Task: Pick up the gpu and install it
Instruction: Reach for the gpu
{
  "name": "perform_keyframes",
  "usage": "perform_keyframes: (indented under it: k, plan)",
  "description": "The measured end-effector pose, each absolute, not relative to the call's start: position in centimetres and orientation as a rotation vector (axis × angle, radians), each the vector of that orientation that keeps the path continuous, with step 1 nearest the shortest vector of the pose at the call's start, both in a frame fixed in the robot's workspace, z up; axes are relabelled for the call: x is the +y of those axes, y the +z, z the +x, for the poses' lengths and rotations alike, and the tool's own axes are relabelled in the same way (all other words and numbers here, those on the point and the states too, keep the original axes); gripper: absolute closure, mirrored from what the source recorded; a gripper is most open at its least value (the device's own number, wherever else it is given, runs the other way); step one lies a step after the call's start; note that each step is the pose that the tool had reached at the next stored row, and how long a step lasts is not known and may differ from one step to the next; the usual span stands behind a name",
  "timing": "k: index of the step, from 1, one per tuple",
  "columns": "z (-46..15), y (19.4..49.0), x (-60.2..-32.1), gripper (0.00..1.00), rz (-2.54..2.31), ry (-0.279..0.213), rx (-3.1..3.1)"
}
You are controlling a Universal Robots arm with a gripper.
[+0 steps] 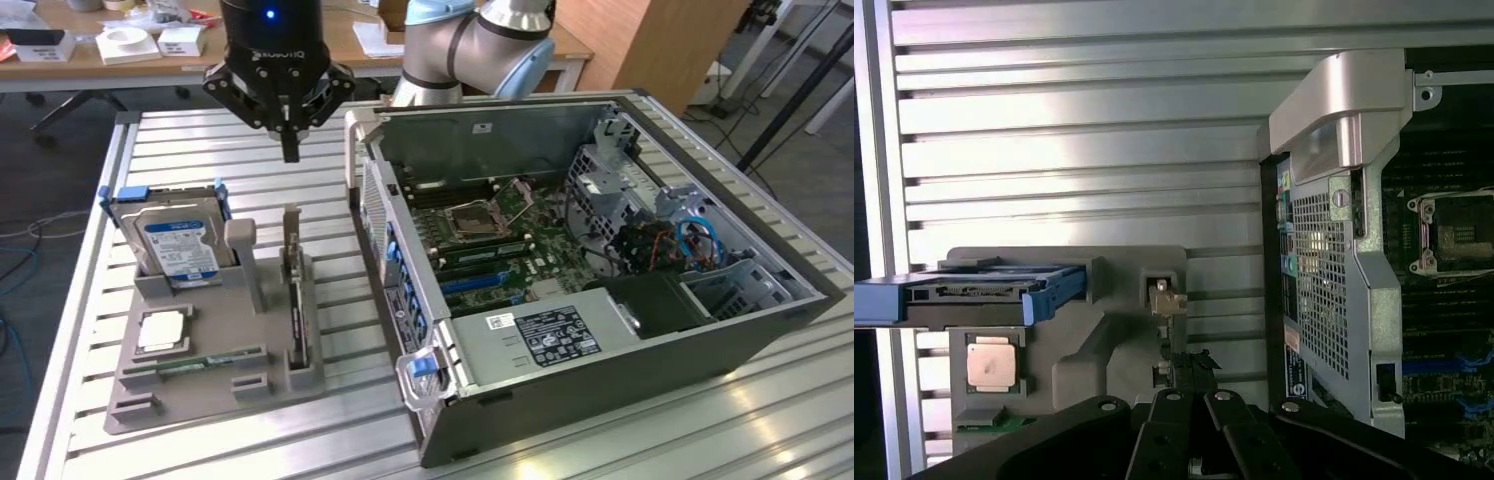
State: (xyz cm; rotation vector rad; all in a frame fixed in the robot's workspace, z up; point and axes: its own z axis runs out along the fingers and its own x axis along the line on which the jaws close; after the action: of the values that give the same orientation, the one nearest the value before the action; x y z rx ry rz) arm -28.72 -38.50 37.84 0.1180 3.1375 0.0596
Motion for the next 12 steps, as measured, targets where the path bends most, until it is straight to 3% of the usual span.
perform_keyframes:
  k: [12]
  plan:
    - [-29.1,37.8,-39.6,0.90,0.118,0.060,3.138]
